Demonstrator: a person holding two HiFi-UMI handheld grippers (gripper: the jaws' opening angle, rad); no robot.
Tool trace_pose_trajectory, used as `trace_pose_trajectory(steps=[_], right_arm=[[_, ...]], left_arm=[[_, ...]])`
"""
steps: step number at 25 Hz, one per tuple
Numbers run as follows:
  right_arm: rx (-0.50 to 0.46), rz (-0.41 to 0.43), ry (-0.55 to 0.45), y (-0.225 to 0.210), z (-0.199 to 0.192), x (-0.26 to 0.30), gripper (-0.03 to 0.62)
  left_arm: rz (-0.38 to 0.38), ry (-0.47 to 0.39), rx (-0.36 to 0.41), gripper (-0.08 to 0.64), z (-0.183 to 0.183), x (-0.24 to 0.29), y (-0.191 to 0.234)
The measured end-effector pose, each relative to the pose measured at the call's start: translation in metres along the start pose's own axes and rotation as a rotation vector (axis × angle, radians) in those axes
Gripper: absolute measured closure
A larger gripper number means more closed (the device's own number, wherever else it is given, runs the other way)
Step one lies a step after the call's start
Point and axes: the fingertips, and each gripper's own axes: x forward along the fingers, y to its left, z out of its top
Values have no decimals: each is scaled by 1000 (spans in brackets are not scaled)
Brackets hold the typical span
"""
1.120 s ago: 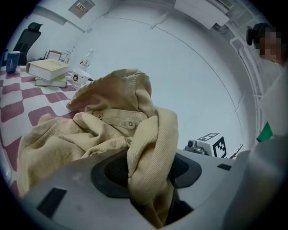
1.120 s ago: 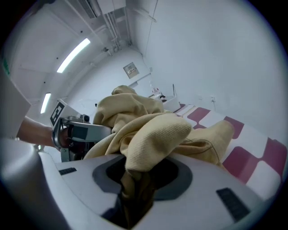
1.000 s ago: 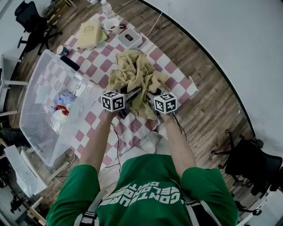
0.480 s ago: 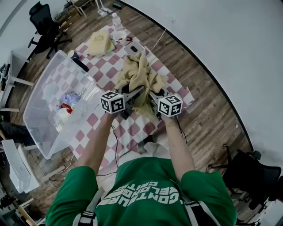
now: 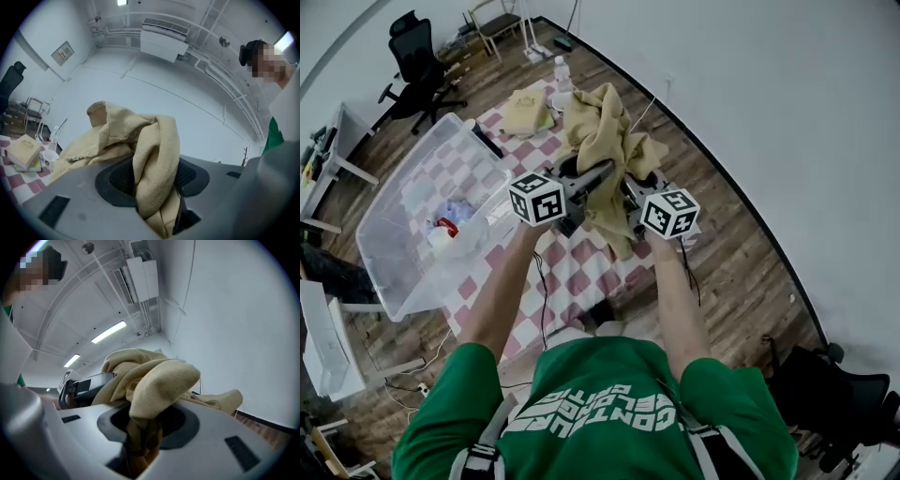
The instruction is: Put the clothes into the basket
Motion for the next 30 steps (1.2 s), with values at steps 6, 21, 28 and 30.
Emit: trace_pose_trajectory(steps=[6, 21, 28, 30], right_arm=[[-38, 35, -119, 28, 69, 0, 474], [-144, 154, -304, 105, 203, 49, 474], [-148, 228, -357, 137, 232, 75, 474], [-145, 254, -376, 146, 238, 81, 474]], left_arm=[[-40, -77, 105, 359, 67, -3, -33], [-39, -210, 333, 359, 218, -40, -63], [-8, -231, 406, 359, 259, -64, -62], [0, -242, 426, 359, 268, -71, -63]])
